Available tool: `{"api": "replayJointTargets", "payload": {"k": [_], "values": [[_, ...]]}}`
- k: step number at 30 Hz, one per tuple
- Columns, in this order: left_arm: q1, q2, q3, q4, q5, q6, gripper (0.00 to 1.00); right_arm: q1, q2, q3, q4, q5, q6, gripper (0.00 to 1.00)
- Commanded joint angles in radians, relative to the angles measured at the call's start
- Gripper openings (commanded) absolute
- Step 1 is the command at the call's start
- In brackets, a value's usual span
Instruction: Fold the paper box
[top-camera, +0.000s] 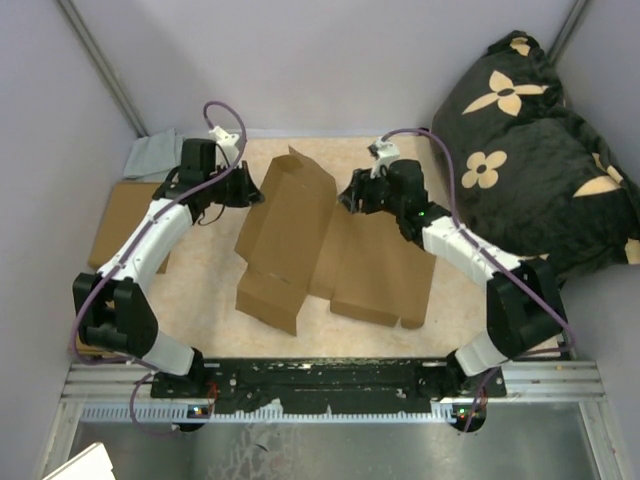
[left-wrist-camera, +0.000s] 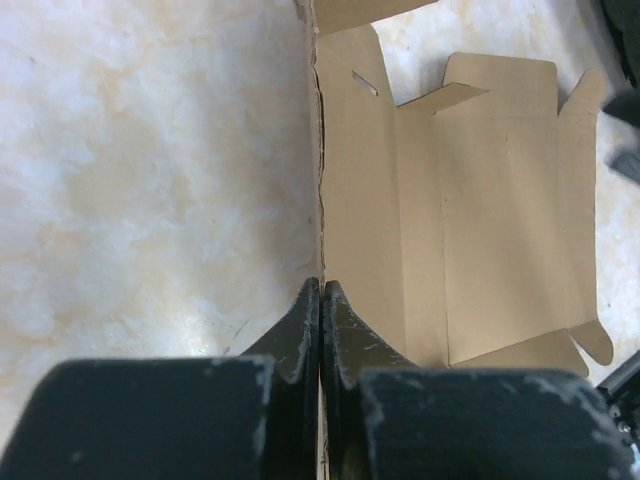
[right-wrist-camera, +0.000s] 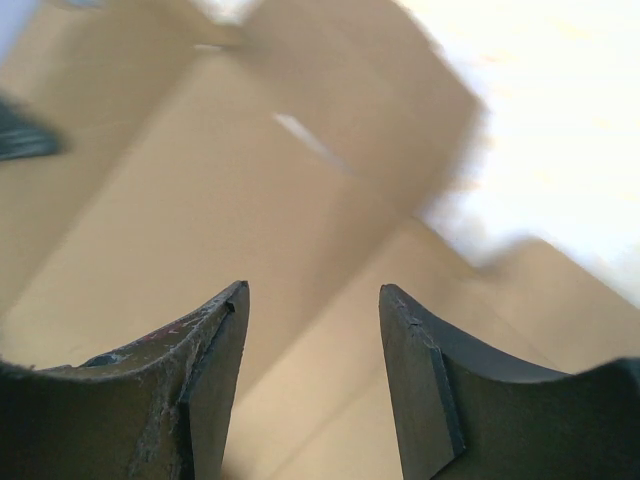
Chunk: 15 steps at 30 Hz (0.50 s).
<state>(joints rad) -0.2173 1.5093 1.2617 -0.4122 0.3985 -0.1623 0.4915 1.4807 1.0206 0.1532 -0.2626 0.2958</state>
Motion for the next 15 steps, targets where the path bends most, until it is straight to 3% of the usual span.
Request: {"api": "replayJointTargets", "payload": {"k": [1, 6, 15], "values": [[-0.047, -0.042, 0.095, -0.029, -0.094, 0.099, 0.00, -0.120, 0.130, 0.106, -0.185, 0.099, 0.060, 0.55], [-0.134, 0.015, 0.302, -0.205, -0.249, 0.197, 0.00, -0.142, 0.290, 0.231, -0.247, 0.098, 0.040, 0.55], [-0.392, 0.211, 0.553, -0.497, -0.534, 0.306, 0.00, -0.188, 0.370, 0.291, -0.228, 0.051, 0.059, 0.56]]}}
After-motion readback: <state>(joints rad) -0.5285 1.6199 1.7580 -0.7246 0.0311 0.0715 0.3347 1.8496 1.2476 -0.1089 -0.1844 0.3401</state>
